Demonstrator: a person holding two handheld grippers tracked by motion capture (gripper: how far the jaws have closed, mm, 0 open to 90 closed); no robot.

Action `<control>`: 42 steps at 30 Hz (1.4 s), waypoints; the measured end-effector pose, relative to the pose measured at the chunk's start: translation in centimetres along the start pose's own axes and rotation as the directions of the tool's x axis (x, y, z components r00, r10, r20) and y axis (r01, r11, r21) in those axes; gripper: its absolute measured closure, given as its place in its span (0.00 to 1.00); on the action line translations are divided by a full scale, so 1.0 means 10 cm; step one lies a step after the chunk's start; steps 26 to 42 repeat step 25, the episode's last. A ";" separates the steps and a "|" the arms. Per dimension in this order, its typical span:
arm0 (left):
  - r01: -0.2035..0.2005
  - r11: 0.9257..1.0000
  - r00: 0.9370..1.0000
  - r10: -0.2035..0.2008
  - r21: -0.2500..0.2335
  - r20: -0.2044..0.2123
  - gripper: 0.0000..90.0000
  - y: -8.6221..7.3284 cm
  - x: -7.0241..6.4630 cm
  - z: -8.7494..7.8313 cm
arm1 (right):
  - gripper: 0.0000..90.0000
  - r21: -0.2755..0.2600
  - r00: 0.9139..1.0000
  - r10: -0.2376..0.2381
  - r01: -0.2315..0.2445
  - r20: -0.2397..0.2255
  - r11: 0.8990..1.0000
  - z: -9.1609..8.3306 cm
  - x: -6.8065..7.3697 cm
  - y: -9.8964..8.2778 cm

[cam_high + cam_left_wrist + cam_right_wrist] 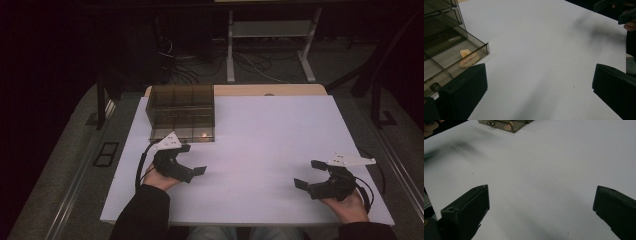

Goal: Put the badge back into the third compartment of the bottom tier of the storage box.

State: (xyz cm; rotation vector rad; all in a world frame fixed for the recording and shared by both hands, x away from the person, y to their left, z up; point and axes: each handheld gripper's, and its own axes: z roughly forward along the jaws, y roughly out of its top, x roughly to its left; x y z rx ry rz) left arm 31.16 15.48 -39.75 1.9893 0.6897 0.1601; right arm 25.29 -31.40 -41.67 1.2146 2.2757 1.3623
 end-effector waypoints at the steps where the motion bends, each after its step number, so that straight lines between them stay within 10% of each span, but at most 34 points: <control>1: 0.001 1.000 1.000 -0.001 -0.003 -0.003 0.00 -0.01 0.00 0.00 | 0.00 -0.001 1.000 -0.006 0.006 0.000 1.000 0.00 0.00 0.00; 42: 0.010 0.999 1.000 -0.011 -0.054 -0.017 0.00 -0.36 -0.19 -0.10 | 0.00 0.004 1.000 -0.004 0.004 -0.019 1.000 0.02 0.01 -0.01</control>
